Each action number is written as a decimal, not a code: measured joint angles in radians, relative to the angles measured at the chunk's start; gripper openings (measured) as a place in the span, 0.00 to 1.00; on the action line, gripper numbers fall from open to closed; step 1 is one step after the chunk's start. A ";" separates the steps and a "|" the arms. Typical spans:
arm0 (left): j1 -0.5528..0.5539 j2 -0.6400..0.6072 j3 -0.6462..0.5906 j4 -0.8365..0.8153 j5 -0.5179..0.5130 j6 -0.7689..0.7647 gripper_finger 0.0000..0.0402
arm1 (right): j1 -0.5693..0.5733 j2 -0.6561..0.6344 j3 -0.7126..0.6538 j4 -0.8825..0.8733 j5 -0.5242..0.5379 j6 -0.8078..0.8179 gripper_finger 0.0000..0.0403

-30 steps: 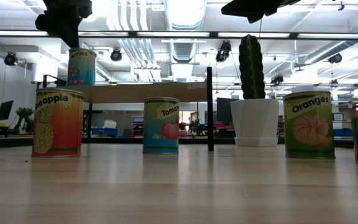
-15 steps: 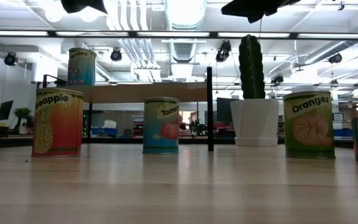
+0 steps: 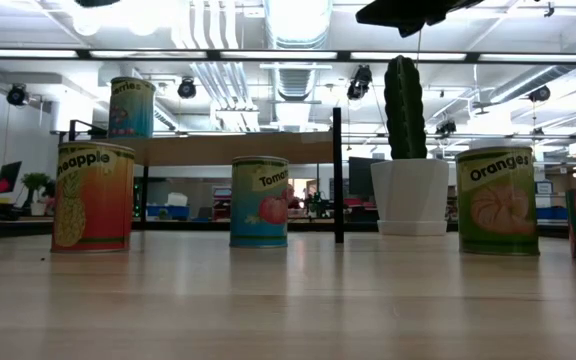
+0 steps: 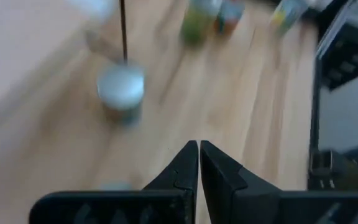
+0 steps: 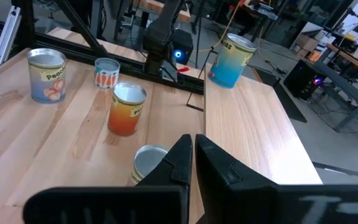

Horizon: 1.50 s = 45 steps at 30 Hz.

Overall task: Pick and place cans onto a shelf
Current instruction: Put the canned pineapple on the shelf

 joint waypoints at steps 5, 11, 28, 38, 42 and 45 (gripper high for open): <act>0.002 0.110 -0.008 -0.161 0.207 -0.117 0.00 | 0.000 0.000 0.000 0.001 0.000 -0.007 0.02; 0.012 0.187 -0.008 -0.245 0.232 -0.105 0.06 | 0.000 0.000 0.000 0.001 0.000 -0.011 0.02; 0.098 0.198 -0.064 -0.252 0.101 -0.349 0.85 | 0.000 0.000 0.000 -0.013 0.000 -0.021 0.02; 0.098 0.198 -0.182 -0.200 0.092 -0.396 0.97 | 0.000 0.000 0.001 -0.014 0.000 -0.022 0.02; 0.098 0.197 -0.182 -0.173 0.092 -0.390 0.96 | 0.000 0.000 0.001 -0.014 0.000 -0.027 0.02; 0.097 0.197 -0.182 -0.157 0.092 -0.381 0.96 | 0.000 0.000 0.001 -0.014 0.000 -0.027 0.02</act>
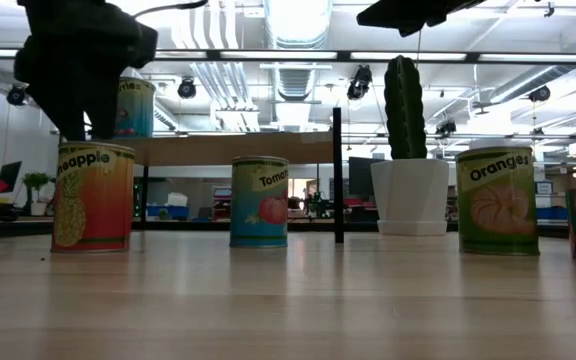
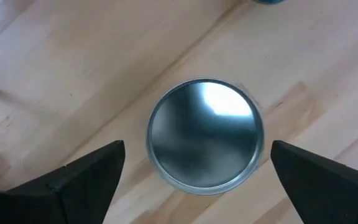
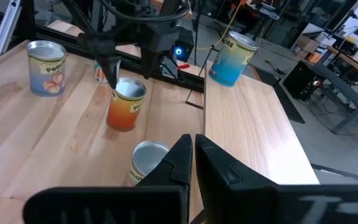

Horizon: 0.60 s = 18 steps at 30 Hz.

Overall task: Pick and place cans onto a shelf
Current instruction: Put the canned pineapple on the shelf

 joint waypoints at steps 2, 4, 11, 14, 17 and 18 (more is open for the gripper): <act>0.000 0.000 0.000 0.021 0.000 0.005 0.96 | 0.000 0.000 0.000 0.000 0.000 0.000 0.02; 0.000 0.000 -0.003 0.038 0.000 0.005 0.96 | 0.000 0.000 0.000 0.000 0.000 0.000 0.02; 0.000 0.000 -0.043 0.054 -0.002 -0.010 0.96 | 0.000 0.000 0.000 0.000 0.000 0.000 0.02; 0.000 0.000 -0.060 0.088 -0.002 -0.012 0.96 | 0.000 0.000 0.000 0.000 0.000 0.000 0.02; 0.000 0.000 -0.061 0.112 -0.002 -0.012 0.95 | 0.000 0.000 0.000 -0.001 0.000 0.000 0.02; 0.000 0.000 -0.061 0.113 -0.003 -0.012 0.94 | 0.000 0.000 0.000 -0.001 0.000 -0.001 0.02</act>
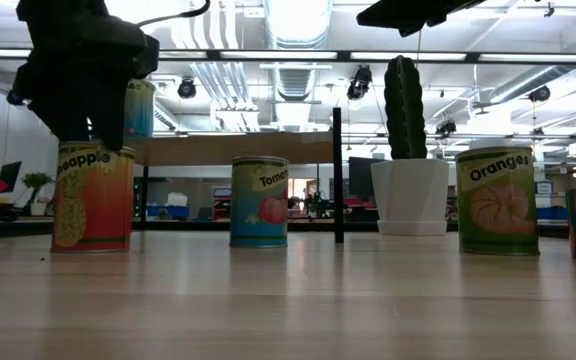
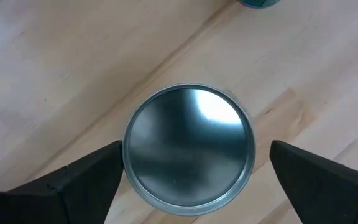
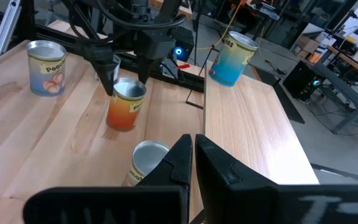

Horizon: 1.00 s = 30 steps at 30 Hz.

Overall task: Pick and place cans onto a shelf
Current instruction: Put the canned pineapple on the shelf

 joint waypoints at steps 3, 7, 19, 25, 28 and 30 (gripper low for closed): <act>0.000 0.000 0.000 0.001 0.000 0.000 0.89 | 0.000 0.000 0.000 0.000 0.000 -0.002 0.02; 0.000 0.000 0.000 0.001 -0.009 0.000 0.82 | 0.000 0.000 0.000 0.000 0.000 -0.002 0.02; 0.000 0.001 -0.002 0.012 -0.022 -0.026 0.84 | 0.000 0.000 0.000 -0.007 0.000 -0.005 0.02; 0.000 0.044 -0.004 0.020 -0.032 -0.012 0.92 | 0.000 0.000 0.000 -0.007 0.000 -0.006 0.02; 0.000 0.075 -0.004 0.021 -0.034 -0.004 0.91 | 0.000 0.000 0.000 -0.007 0.000 -0.006 0.02; 0.000 0.088 -0.004 0.022 -0.034 0.002 0.90 | 0.000 0.000 0.000 -0.007 0.000 -0.006 0.02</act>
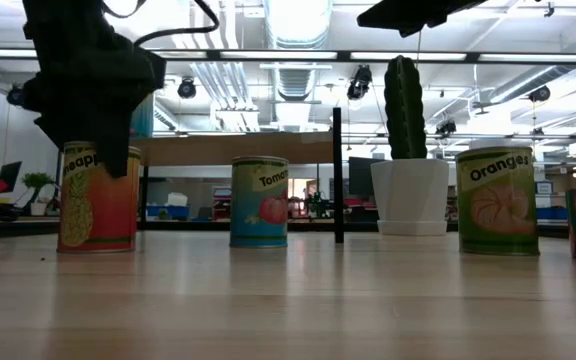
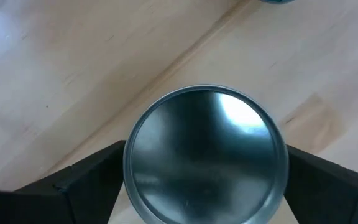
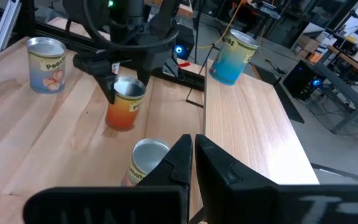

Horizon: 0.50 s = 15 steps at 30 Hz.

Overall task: Pick and place cans onto a shelf
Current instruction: Put the canned pineapple on the shelf

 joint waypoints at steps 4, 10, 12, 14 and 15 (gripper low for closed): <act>-0.003 0.004 0.010 -0.001 0.000 0.021 0.83 | 0.000 0.000 0.000 0.000 0.000 0.000 0.02; -0.003 -0.001 0.062 -0.004 0.018 0.093 0.74 | 0.000 0.000 0.000 0.000 0.000 0.000 0.02; -0.003 -0.001 0.086 -0.010 0.033 0.128 0.74 | 0.000 0.000 0.000 0.000 0.000 0.000 0.02; -0.007 -0.001 0.126 -0.009 0.053 0.184 0.76 | 0.000 0.000 0.000 0.000 0.000 0.000 0.02; -0.010 -0.001 0.154 -0.010 0.060 0.217 0.77 | 0.000 0.000 0.000 0.000 0.000 0.000 0.02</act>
